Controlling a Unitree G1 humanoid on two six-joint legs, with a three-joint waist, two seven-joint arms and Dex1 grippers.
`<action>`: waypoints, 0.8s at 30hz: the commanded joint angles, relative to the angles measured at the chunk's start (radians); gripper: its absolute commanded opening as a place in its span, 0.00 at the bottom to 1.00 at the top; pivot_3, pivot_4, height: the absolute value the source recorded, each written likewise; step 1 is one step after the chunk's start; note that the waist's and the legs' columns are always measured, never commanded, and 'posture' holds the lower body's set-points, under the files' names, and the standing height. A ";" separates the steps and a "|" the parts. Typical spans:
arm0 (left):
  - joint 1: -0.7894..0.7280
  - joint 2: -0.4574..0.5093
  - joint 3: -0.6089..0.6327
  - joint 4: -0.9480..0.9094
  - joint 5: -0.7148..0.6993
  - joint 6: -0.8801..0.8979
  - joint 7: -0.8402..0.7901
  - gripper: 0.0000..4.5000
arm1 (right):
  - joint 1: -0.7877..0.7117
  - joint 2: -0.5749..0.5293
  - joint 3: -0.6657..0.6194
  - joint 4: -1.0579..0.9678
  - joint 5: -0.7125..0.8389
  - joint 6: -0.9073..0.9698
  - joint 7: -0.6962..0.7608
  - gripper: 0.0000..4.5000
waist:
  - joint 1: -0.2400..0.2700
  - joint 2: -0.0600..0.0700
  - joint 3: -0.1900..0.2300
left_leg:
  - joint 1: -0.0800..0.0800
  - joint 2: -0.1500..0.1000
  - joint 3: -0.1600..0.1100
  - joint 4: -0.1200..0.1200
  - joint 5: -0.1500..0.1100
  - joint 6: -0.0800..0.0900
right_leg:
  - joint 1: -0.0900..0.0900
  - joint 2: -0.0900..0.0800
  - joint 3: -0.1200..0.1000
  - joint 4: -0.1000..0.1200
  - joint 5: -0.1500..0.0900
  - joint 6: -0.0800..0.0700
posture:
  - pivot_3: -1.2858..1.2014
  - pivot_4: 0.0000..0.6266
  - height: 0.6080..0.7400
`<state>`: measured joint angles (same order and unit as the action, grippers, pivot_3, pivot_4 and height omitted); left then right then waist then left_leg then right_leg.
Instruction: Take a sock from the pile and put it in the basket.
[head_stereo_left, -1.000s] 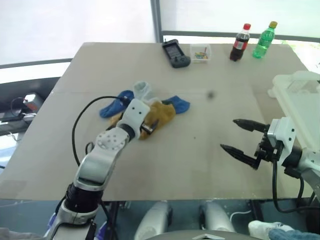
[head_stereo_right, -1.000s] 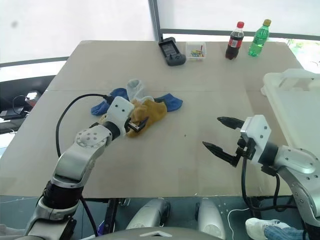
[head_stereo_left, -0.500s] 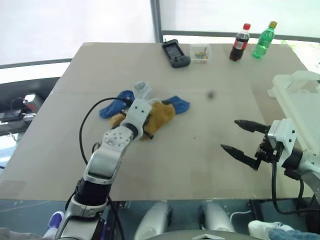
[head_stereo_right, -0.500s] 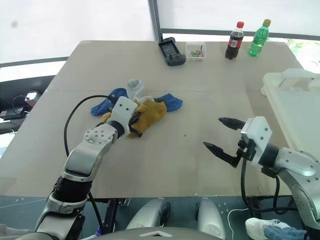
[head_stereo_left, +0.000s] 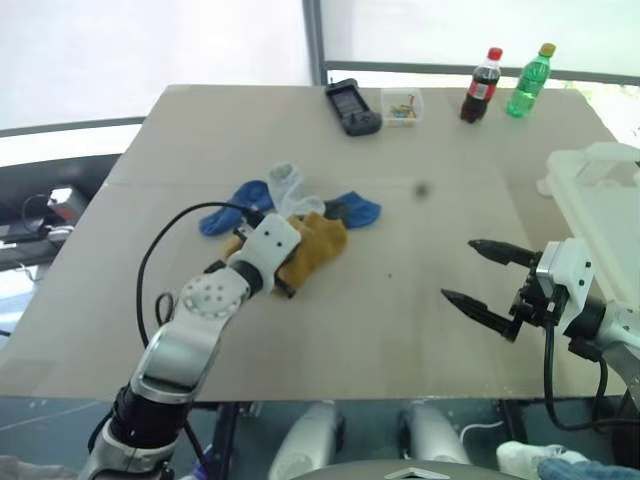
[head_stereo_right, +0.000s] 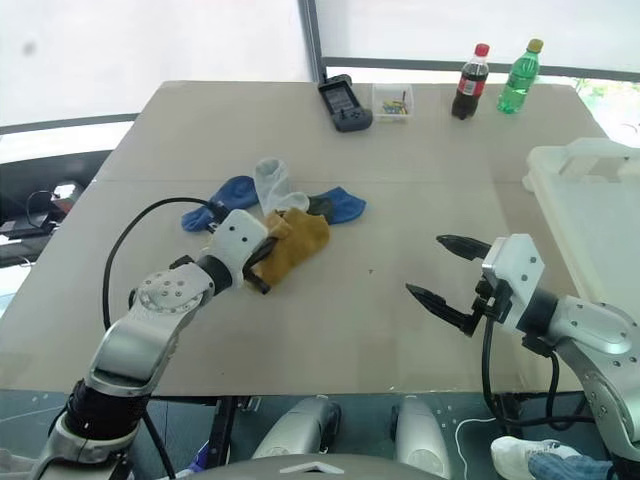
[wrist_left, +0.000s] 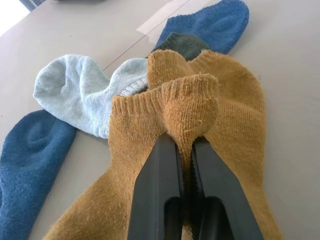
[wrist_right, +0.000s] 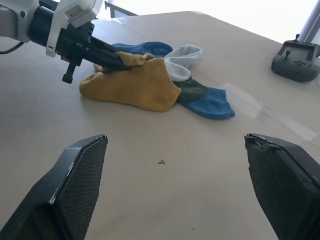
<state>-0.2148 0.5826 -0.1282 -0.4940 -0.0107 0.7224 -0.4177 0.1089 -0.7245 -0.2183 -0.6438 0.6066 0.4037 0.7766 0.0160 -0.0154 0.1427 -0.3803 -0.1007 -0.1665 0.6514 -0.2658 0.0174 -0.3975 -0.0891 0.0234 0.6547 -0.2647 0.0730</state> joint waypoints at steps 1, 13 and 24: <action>-0.021 -0.006 0.018 0.004 0.027 0.013 0.025 0.02 | -0.008 0.009 -0.009 -0.025 0.005 -0.018 -0.004 1.00 | -0.001 0.000 0.000 | 0.000 0.000 0.000 0.000 0.000 0.000 | 0.000 0.000 0.000 0.000 0.000 0.000 | 0.52 0.24 1.00; -0.067 -0.063 0.014 0.085 0.045 0.030 0.048 0.17 | -0.016 0.007 -0.007 -0.023 0.005 -0.011 -0.004 1.00 | -0.001 0.000 0.000 | 0.000 0.000 0.000 0.000 0.000 0.000 | 0.000 0.000 0.000 0.000 0.000 0.000 | 0.52 0.24 1.00; -0.047 -0.048 0.039 0.057 0.059 -0.012 0.042 0.30 | -0.023 0.014 0.002 -0.020 -0.005 -0.013 -0.012 1.00 | -0.001 0.000 0.000 | 0.000 0.000 0.000 0.000 0.000 0.000 | 0.000 0.000 0.000 0.000 0.000 0.000 | 0.52 0.24 1.00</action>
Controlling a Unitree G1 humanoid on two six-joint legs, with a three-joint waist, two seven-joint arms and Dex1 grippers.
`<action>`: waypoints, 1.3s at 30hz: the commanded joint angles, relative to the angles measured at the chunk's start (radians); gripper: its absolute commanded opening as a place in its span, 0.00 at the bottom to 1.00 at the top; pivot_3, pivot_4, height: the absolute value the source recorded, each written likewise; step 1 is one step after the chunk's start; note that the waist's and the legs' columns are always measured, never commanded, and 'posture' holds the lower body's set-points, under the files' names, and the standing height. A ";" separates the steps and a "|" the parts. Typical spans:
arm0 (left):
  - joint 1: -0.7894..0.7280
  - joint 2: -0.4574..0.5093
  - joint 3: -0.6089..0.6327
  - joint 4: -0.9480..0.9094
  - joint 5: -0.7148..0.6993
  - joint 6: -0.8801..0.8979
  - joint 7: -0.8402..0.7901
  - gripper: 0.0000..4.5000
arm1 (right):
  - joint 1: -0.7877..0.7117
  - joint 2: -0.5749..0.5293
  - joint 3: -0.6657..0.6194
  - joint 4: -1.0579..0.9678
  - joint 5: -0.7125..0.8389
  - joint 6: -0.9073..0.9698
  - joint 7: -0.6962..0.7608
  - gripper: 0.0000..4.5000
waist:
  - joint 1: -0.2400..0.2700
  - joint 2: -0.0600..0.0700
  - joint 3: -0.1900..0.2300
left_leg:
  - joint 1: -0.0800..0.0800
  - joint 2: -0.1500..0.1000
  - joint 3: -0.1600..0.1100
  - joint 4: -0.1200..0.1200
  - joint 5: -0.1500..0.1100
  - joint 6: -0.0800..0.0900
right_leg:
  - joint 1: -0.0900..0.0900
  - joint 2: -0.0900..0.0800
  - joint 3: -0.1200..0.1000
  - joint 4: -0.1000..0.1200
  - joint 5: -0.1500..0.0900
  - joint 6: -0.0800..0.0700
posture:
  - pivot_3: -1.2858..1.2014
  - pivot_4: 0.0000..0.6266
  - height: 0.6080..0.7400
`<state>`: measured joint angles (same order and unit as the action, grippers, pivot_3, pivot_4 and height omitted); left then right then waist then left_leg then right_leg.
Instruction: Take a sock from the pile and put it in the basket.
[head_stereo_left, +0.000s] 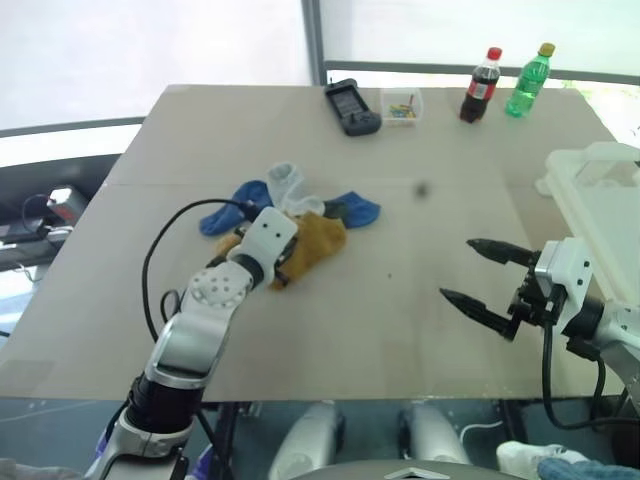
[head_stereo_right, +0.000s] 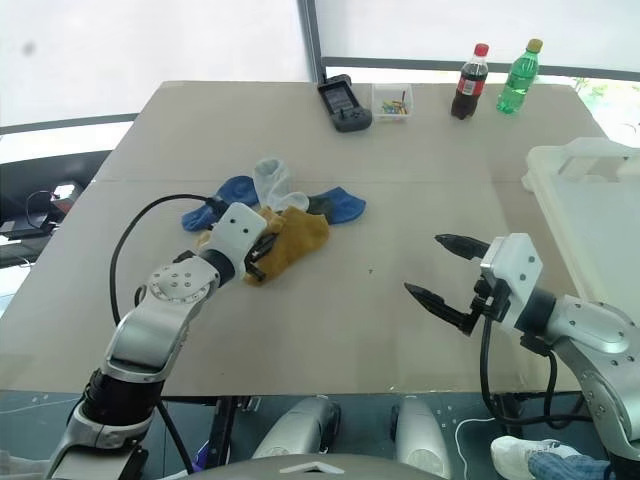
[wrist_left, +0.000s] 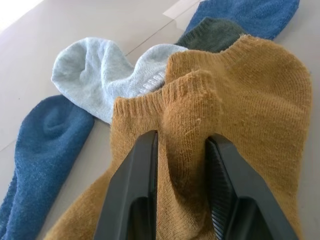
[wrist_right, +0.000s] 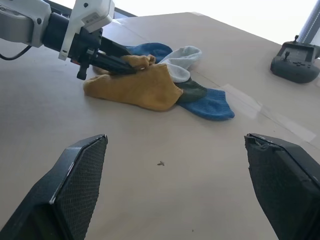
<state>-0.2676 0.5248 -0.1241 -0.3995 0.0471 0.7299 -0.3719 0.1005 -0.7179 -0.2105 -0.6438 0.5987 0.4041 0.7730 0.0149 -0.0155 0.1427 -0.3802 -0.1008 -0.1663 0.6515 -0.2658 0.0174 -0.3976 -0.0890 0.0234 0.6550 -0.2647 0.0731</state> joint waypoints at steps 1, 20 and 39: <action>0.008 0.010 0.041 -0.041 -0.001 -0.017 -0.004 0.30 | -0.015 0.008 -0.005 -0.020 0.002 -0.013 -0.009 1.00 | 0.000 0.000 0.000 | 0.000 0.000 0.000 0.000 0.000 0.000 | 0.000 0.000 0.000 0.000 0.000 0.000 | 0.52 0.24 1.00; 0.068 0.028 0.094 -0.123 -0.084 -0.015 -0.089 0.01 | -0.018 0.022 0.000 -0.023 -0.008 -0.011 -0.013 1.00 | 0.000 0.000 0.000 | 0.000 0.000 0.000 0.000 0.000 0.000 | 0.000 0.000 0.000 0.000 0.000 0.000 | 0.52 0.24 1.00; 0.024 0.093 0.014 -0.161 -0.188 0.062 -0.215 0.01 | 0.032 0.026 -0.028 -0.062 -0.004 -0.004 -0.038 1.00 | 0.000 0.000 0.000 | 0.000 0.000 0.000 0.000 0.000 0.000 | 0.000 0.000 0.000 0.000 0.000 0.000 | 0.52 0.24 1.00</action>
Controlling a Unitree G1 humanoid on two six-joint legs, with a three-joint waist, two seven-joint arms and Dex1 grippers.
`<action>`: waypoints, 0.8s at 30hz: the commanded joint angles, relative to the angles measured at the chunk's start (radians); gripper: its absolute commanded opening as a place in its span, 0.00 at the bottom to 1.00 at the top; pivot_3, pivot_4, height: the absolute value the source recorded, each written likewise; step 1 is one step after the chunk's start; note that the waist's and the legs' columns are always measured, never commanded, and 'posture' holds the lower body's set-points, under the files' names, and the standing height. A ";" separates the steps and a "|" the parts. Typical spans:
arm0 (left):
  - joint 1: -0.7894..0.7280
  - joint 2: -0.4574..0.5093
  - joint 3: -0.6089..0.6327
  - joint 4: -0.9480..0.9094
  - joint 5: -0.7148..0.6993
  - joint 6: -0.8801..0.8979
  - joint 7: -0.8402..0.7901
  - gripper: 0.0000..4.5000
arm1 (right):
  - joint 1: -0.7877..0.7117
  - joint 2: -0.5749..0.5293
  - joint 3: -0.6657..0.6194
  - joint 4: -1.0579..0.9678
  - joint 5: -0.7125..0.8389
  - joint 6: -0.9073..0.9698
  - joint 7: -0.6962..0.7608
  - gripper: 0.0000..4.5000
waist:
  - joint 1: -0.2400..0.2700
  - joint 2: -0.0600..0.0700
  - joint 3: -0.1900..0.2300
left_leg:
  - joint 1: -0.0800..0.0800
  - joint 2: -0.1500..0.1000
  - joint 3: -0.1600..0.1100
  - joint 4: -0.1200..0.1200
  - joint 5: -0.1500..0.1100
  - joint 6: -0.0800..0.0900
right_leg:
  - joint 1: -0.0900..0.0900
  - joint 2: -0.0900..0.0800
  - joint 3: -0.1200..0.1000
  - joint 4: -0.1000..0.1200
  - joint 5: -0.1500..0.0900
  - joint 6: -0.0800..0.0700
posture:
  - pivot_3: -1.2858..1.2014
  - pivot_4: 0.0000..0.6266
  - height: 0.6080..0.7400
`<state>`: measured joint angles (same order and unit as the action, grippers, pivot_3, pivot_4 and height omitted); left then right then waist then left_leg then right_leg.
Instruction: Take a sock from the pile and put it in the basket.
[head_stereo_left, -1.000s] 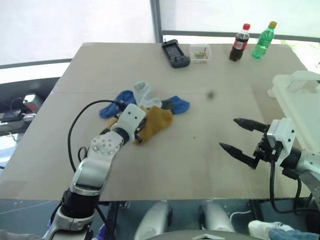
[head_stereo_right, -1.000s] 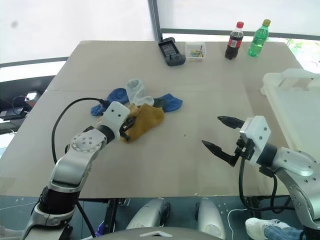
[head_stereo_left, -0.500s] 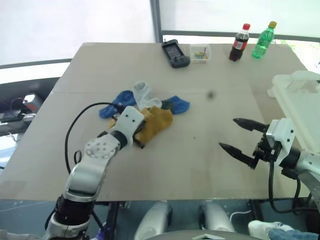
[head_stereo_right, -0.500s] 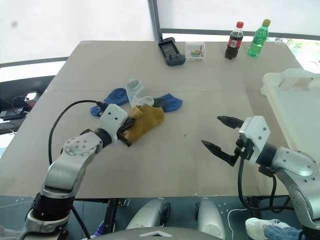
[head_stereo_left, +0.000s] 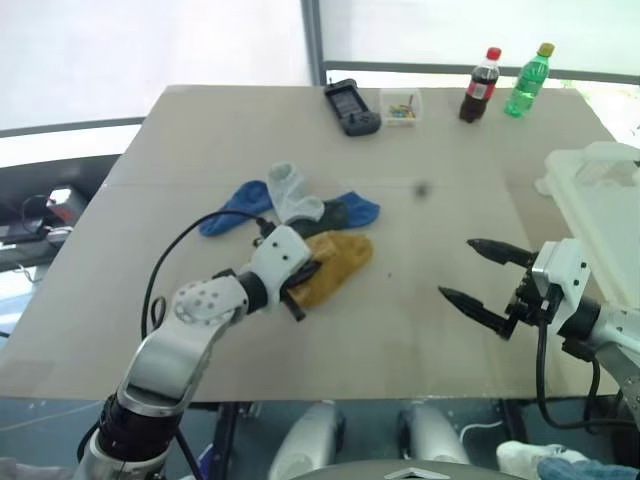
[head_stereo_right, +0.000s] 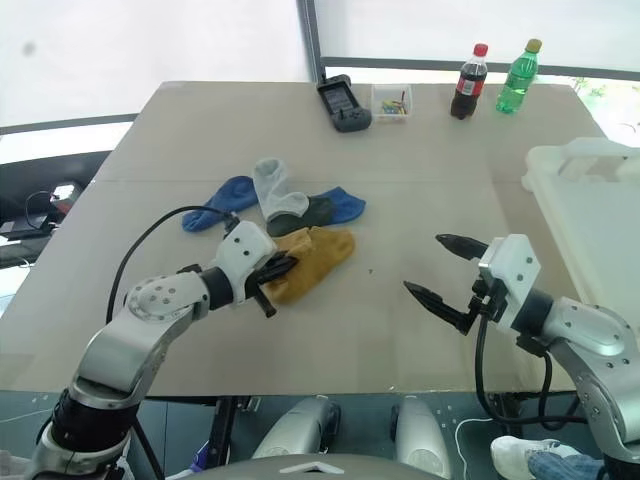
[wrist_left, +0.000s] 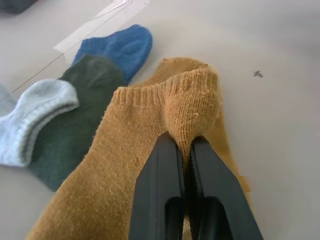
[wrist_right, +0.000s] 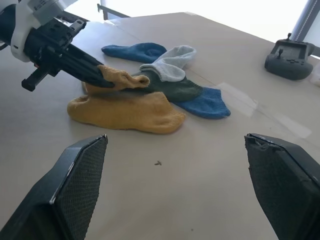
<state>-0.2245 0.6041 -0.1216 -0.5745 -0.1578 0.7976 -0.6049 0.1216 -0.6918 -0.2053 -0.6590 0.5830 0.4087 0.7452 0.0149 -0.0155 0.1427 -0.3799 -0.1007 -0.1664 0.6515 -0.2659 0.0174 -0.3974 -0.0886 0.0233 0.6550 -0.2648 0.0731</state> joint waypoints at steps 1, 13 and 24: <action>-0.024 0.015 0.012 0.025 0.021 -0.008 0.021 0.01 | 0.015 0.001 -0.033 -0.049 0.012 -0.009 -0.013 1.00 | 0.000 0.000 0.000 | 0.000 0.000 0.000 0.000 0.000 0.000 | 0.000 0.000 0.000 0.000 0.000 0.000 | 0.52 0.24 1.00; -0.064 -0.007 -0.001 -0.054 -0.182 0.124 -0.084 0.01 | 0.026 -0.002 -0.043 -0.052 0.017 -0.011 -0.022 1.00 | 0.000 0.000 0.000 | 0.000 0.000 0.000 0.000 0.000 0.000 | 0.000 0.000 0.000 0.000 0.000 0.000 | 0.52 0.24 1.00; -0.321 -0.145 -0.103 0.123 -0.301 0.305 -0.082 0.01 | 0.043 -0.011 -0.075 -0.063 0.019 -0.005 -0.024 1.00 | 0.000 0.000 0.000 | 0.000 -0.001 0.000 0.001 0.000 0.000 | 0.001 0.001 -0.001 0.000 0.000 0.000 | 0.52 0.24 1.00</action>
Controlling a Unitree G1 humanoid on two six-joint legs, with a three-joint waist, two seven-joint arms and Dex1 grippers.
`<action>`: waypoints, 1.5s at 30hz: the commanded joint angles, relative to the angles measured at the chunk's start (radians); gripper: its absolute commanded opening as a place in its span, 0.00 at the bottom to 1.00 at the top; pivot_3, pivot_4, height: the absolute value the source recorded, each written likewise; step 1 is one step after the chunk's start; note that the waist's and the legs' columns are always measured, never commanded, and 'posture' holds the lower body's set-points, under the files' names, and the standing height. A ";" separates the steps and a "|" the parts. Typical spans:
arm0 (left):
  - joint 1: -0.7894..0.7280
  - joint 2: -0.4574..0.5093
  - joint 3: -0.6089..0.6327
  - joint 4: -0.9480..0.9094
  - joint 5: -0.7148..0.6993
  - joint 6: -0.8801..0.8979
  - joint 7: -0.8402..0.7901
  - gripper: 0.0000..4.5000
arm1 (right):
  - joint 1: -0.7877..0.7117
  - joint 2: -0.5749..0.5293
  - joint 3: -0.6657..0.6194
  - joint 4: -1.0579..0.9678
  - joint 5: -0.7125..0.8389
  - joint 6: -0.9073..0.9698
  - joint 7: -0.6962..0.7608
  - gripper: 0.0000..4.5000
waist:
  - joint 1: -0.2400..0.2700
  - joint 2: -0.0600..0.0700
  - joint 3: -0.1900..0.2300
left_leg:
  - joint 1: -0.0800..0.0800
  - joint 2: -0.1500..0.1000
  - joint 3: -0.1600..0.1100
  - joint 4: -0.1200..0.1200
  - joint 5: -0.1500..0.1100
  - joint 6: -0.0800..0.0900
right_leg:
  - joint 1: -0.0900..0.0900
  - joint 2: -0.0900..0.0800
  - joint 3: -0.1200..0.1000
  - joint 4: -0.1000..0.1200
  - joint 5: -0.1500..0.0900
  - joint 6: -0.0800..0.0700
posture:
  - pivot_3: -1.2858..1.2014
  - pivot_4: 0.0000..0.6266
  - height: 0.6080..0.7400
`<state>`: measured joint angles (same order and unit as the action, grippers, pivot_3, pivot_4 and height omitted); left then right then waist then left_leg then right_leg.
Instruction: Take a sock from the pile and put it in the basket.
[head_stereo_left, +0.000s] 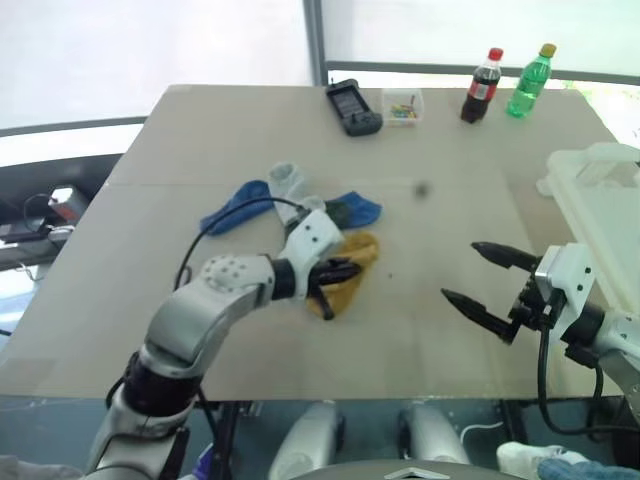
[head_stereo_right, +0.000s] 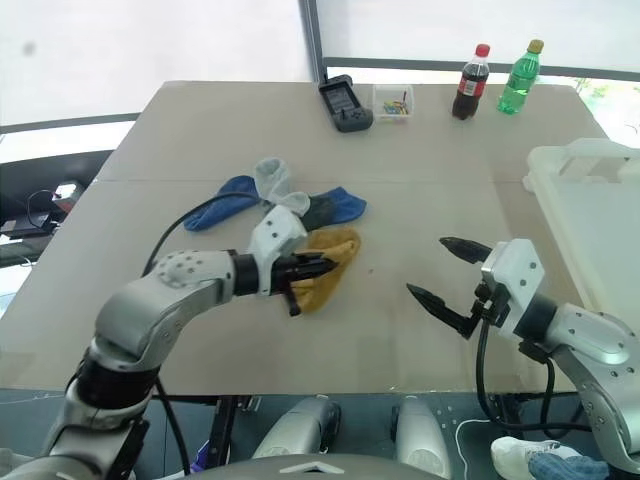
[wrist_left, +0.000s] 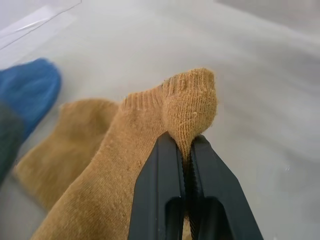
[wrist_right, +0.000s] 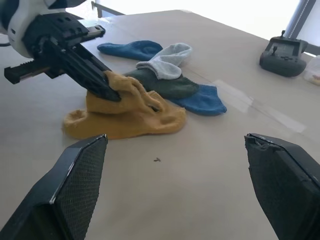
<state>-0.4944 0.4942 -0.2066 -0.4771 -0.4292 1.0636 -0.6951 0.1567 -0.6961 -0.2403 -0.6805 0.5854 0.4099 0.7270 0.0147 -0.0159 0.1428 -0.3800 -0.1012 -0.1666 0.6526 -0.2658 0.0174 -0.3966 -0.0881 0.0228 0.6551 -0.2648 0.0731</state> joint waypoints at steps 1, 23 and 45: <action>-0.071 -0.055 -0.032 0.038 -0.033 0.037 0.007 0.01 | 0.015 -0.008 -0.046 -0.046 0.017 -0.004 -0.007 1.00 | 0.000 0.000 0.000 | 0.000 0.000 0.000 0.000 0.000 0.000 | 0.000 0.000 0.000 0.000 0.000 0.000 | 0.52 0.24 1.00; -0.257 -0.366 -0.252 0.418 0.037 0.000 0.067 0.54 | 0.161 0.005 -0.116 -0.110 0.015 0.021 -0.058 1.00 | 0.000 -0.002 0.000 | 0.001 0.000 0.002 0.001 0.000 0.000 | 0.000 0.001 0.002 0.002 0.000 0.000 | 0.52 0.24 1.00; 0.110 -0.087 0.078 0.208 -0.165 -0.155 -0.039 0.70 | 0.035 0.014 0.133 -0.025 -0.107 0.197 -0.224 1.00 | 0.003 -0.002 -0.001 | 0.001 0.000 0.002 0.001 0.000 0.000 | 0.000 0.000 0.002 0.001 0.000 0.000 | 0.52 0.24 1.00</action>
<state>-0.3697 0.4461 -0.0869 -0.2762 -0.6279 0.9569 -0.7743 0.2097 -0.6906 -0.1255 -0.7174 0.5125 0.6288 0.5158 0.0173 -0.0181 0.1421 -0.3791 -0.1012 -0.1644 0.6534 -0.2658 0.0176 -0.3967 -0.0884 0.0250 0.6564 -0.2649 0.0733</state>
